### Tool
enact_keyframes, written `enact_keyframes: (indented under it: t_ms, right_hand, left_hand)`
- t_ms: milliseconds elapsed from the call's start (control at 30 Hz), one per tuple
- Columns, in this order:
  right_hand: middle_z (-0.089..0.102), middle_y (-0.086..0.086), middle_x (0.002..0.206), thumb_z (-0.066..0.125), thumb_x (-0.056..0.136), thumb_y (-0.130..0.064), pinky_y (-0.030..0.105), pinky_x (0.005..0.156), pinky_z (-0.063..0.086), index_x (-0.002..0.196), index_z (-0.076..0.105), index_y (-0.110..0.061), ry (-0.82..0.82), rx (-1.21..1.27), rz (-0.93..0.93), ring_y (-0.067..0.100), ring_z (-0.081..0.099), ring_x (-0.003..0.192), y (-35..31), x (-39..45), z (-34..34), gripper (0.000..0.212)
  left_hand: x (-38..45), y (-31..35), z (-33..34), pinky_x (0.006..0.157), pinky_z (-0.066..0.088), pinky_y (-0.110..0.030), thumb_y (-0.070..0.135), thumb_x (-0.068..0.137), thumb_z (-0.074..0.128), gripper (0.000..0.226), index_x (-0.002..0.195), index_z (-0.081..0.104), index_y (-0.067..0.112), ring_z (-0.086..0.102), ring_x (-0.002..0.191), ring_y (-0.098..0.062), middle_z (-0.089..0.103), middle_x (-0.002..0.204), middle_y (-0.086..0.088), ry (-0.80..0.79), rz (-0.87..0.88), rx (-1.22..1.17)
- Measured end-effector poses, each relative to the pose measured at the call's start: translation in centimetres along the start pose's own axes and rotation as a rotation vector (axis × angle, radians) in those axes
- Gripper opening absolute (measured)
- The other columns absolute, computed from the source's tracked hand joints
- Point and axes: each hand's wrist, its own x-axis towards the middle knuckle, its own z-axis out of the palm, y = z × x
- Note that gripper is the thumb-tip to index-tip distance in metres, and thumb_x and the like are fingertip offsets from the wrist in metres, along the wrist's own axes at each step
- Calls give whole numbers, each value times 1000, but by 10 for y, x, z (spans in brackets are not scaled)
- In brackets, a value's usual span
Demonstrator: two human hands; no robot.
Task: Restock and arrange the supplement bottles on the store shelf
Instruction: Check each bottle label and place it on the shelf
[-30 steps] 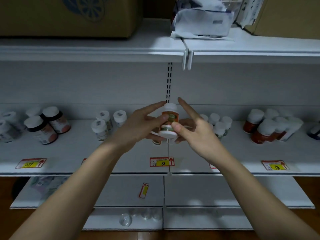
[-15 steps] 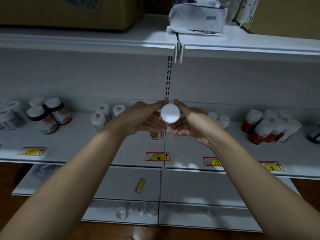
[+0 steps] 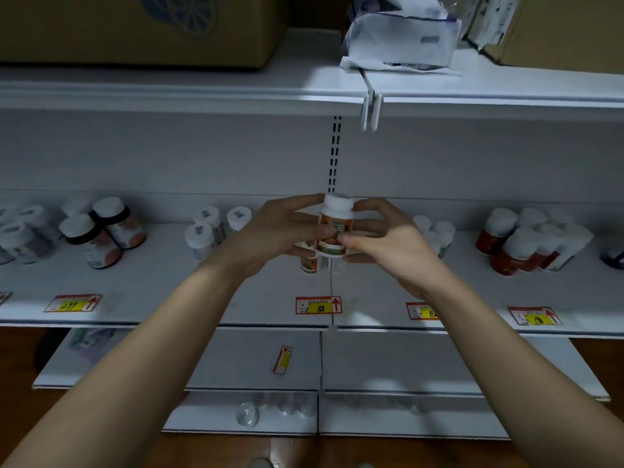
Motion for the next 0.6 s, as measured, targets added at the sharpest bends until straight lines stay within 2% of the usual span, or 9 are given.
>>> enact_keyframes:
  t_ms: [167, 300, 400, 500, 600]
  right_hand:
    - [73, 5, 107, 76, 78, 10, 32, 77, 60, 115, 59, -14, 25, 23, -143, 20, 72, 99, 6, -1, -2, 46]
    - [72, 1, 110, 78, 75, 9, 31, 82, 58, 111, 62, -18, 49, 7, -200, 17, 70, 104, 10, -2, -3, 48]
    - [72, 2, 112, 78, 75, 8, 31, 84, 58, 111, 62, -19, 47, 10, -205, 15, 69, 105, 12, -1, -4, 48]
    - [71, 4, 113, 78, 75, 8, 30, 85, 58, 109, 62, -22, 31, -8, -204, 15, 69, 106, 14, 0, -4, 48]
    - [71, 4, 110, 77, 76, 8, 29, 84, 59, 107, 62, -24, 31, -5, -185, 14, 69, 104, 17, 2, -1, 47]
  left_hand:
    - [1, -5, 4, 89, 59, -36, 0, 78, 79, 59, 131, 63, 21, 71, 106, -17, 72, 120, -2, 28, 108, -29]
    - [-2, -8, 9, 93, 57, -37, -4, 76, 78, 59, 126, 63, 23, 70, 108, -15, 72, 119, -1, 50, 167, -21]
    - [-3, -9, 10, 96, 56, -37, 1, 80, 78, 58, 132, 61, 22, 69, 110, -14, 72, 120, 0, 35, 182, -12]
    - [-4, -8, 11, 94, 56, -33, 17, 83, 77, 56, 135, 59, 28, 68, 110, -11, 72, 118, 2, 17, 201, 21]
    - [1, -6, 13, 90, 58, -34, 18, 88, 73, 35, 119, 65, 32, 72, 100, -15, 76, 107, -1, 72, 226, 29]
